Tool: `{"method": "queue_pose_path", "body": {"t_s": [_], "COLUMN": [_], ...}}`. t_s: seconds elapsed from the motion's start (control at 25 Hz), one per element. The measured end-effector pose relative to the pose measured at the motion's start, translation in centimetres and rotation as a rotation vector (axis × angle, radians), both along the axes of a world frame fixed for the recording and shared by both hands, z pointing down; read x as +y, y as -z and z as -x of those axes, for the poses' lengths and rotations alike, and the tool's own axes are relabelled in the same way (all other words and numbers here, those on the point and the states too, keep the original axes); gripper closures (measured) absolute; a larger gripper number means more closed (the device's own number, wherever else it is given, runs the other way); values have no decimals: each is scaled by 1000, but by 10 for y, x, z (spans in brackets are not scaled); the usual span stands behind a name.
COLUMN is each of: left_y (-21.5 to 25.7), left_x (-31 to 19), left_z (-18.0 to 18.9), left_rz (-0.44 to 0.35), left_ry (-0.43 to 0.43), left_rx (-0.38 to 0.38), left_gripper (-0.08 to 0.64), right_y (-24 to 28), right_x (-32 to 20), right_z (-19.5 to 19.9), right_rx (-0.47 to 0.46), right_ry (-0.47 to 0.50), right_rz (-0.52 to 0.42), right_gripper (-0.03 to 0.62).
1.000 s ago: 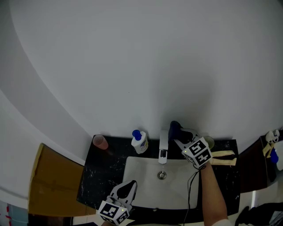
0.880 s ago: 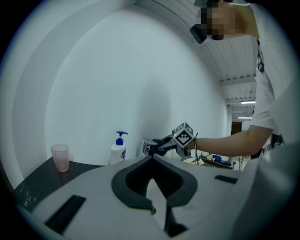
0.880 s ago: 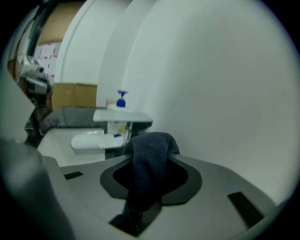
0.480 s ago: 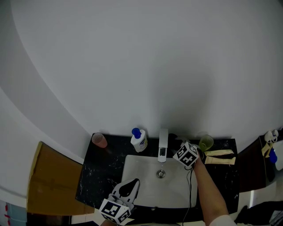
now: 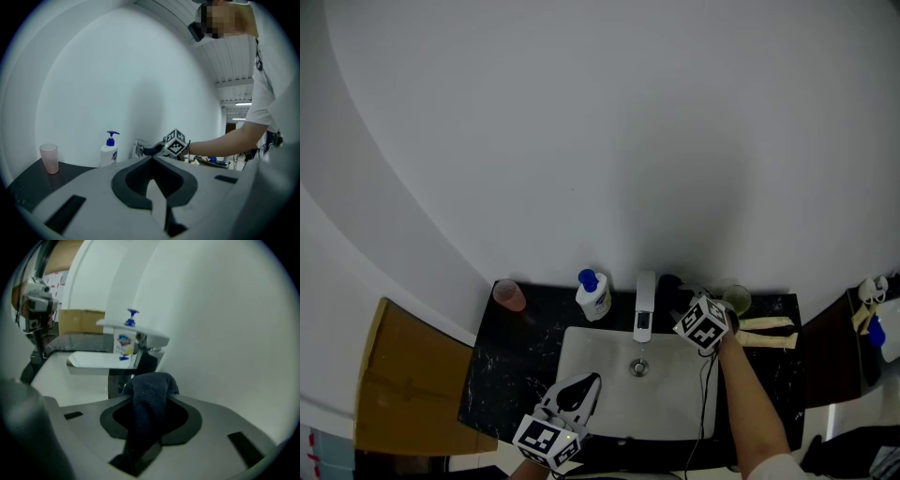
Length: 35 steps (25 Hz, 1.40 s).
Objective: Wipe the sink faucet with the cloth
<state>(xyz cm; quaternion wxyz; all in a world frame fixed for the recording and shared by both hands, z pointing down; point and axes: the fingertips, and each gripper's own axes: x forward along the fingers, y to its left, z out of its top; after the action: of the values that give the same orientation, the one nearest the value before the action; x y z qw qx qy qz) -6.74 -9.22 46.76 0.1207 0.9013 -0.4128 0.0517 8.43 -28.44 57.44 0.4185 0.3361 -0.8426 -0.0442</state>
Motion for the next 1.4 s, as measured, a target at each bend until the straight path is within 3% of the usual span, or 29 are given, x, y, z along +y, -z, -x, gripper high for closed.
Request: {"method": "queue_pose_path", "body": {"t_s": [0.16, 0.28, 0.52, 0.56, 0.64, 0.8, 0.88, 1.04, 1.16, 1.32, 1.4], "left_y": [8, 7, 4, 4, 5, 3, 2, 5, 5, 9, 8], "left_x": [-6, -7, -3, -3, -3, 0, 2, 2, 3, 4, 6], "left_z": [-15, -27, -40, -40, -40, -35, -35, -32, -31, -30, -31], "left_rz": [-14, -29, -31, -31, -32, -25, -26, -35, -38, -35, -38], "left_ry": [-28, -62, -101, -101, -98, -91, -94, -82, -84, -76, -79], "left_rx": [-5, 5, 3, 4, 6, 3, -8, -11, -13, -7, 4], "left_gripper": [558, 558, 558, 558, 558, 558, 558, 558, 558, 558, 558], "right_y": [-36, -20, 90, 96, 79, -10, -40, -31, 17, 119, 148], "right_x": [3, 3, -10, -12, -14, 2, 12, 10, 4, 8, 15], "right_z": [18, 21, 15, 13, 4, -8, -1, 20, 19, 22, 22], "right_rx": [18, -24, -402, -428, -351, -55, 14, -42, -90, -325, -387], "right_ry": [18, 40, 16, 4, -21, -33, -12, 12, 16, 39, 43], "right_rz": [44, 33, -105, -111, -95, 33, 71, 46, -57, -225, -263], "right_gripper": [466, 466, 466, 468, 468, 468, 466, 466, 468, 466, 466]}}
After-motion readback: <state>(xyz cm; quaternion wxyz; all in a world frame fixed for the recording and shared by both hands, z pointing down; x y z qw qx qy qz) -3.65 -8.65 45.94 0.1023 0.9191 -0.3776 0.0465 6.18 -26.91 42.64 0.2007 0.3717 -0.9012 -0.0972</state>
